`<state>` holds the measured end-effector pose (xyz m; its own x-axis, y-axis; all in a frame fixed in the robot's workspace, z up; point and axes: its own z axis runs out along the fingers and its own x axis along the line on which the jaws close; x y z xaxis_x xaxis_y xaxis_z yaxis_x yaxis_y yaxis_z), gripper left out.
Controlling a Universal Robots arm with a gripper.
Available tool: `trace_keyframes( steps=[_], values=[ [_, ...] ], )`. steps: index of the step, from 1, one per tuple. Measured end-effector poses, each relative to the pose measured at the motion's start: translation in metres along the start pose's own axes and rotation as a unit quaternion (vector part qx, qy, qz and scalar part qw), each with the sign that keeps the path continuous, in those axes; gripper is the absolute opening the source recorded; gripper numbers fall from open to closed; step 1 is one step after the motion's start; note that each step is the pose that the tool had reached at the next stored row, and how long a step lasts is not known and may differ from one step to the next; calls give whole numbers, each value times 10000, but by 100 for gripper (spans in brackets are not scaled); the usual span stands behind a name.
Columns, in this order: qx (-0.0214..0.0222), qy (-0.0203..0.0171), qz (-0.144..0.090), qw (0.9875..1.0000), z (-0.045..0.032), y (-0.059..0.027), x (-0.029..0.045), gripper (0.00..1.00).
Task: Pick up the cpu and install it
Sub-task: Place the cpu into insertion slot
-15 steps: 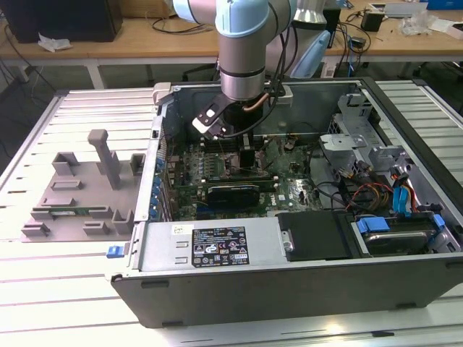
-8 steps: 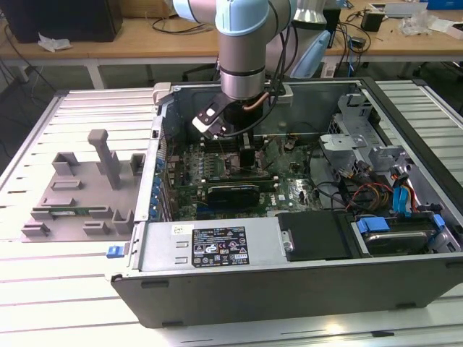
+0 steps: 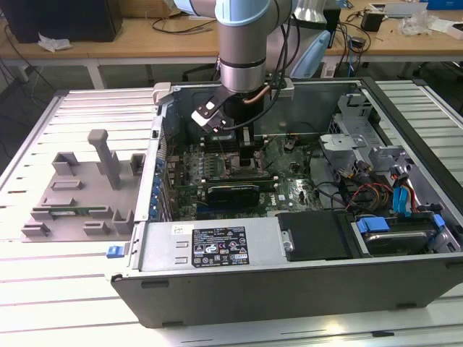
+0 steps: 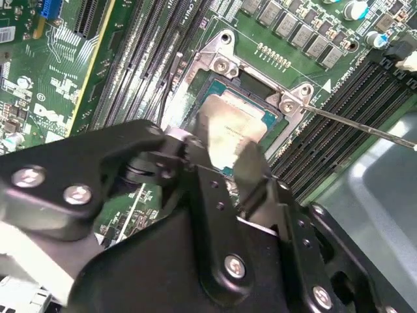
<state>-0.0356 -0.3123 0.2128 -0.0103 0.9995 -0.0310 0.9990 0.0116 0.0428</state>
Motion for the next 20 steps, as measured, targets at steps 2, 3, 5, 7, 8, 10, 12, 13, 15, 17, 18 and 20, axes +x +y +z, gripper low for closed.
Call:
trace_keyframes(
  steps=[2, 3, 5, 7, 8, 10, 12, 13, 15, 17, 18, 20],
  values=[
    [0, 0, 0, 10000, -2, 0, 0, 35],
    [0, 0, 0, 10000, -3, 0, 0, 29],
    [0, 0, 0, 10000, -5, 0, 0, 23],
    [0, 0, 0, 10000, -7, 0, 0, 11],
    [0, 0, 0, 10000, -9, 0, 0, 11],
    [0, 0, 0, 10000, -11, 0, 0, 11],
    [1, 6, 13, 10000, -6, 0, -2, 11],
    [2, 23, 67, 10000, 6, 0, -2, 11],
    [4, 34, 118, 9999, 33, -2, -1, 11],
    [5, 33, 121, 9999, 42, -2, -1, 11],
    [4, 35, 121, 9999, 46, -2, 0, 11],
    [4, 35, 121, 9999, 65, -3, 1, 11]
  ],
)
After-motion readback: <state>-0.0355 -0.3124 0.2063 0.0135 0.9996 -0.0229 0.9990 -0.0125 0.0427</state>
